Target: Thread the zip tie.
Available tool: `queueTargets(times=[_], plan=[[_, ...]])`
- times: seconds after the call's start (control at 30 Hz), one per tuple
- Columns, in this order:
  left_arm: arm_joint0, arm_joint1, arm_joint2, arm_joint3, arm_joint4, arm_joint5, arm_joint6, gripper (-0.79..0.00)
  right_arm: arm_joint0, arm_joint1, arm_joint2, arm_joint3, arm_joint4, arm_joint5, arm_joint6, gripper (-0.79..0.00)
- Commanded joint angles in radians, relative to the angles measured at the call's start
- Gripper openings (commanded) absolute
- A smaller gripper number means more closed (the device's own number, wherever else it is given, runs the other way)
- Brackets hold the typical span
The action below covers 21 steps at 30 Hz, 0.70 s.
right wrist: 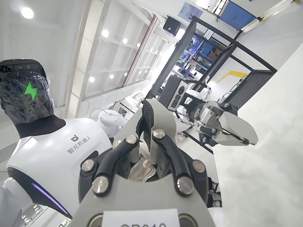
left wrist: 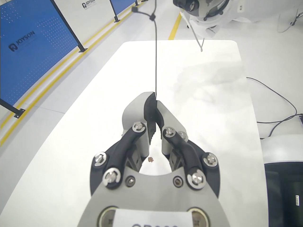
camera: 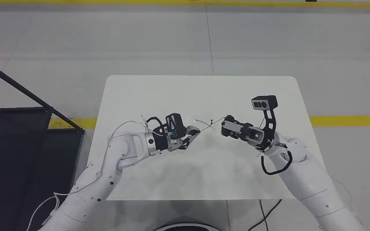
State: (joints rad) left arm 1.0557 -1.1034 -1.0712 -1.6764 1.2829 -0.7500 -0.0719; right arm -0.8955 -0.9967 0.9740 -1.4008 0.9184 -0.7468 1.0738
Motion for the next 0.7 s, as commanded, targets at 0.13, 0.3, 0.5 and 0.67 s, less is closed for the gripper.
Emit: queueTargets(times=[0.13, 0.3, 0.5, 0.67], plan=[[0.018, 0.003, -0.002, -0.009, 0.024, -0.009, 0.013, -0.785, -0.017, -0.001, 0.033, -0.009, 0.008, 0.009, 0.009, -0.785], [0.025, 0.004, -0.004, -0.013, 0.031, -0.009, 0.015, -0.785, -0.026, -0.005, 0.049, -0.013, 0.01, 0.021, 0.021, -0.785], [0.036, 0.002, -0.01, -0.015, 0.002, 0.012, 0.032, 0.0, -0.026, -0.012, 0.057, -0.018, -0.006, 0.047, 0.047, -0.785], [0.042, 0.005, -0.043, -0.02, -0.036, 0.025, 0.033, 0.0, -0.03, -0.017, 0.067, -0.021, -0.011, 0.053, 0.053, -0.785]])
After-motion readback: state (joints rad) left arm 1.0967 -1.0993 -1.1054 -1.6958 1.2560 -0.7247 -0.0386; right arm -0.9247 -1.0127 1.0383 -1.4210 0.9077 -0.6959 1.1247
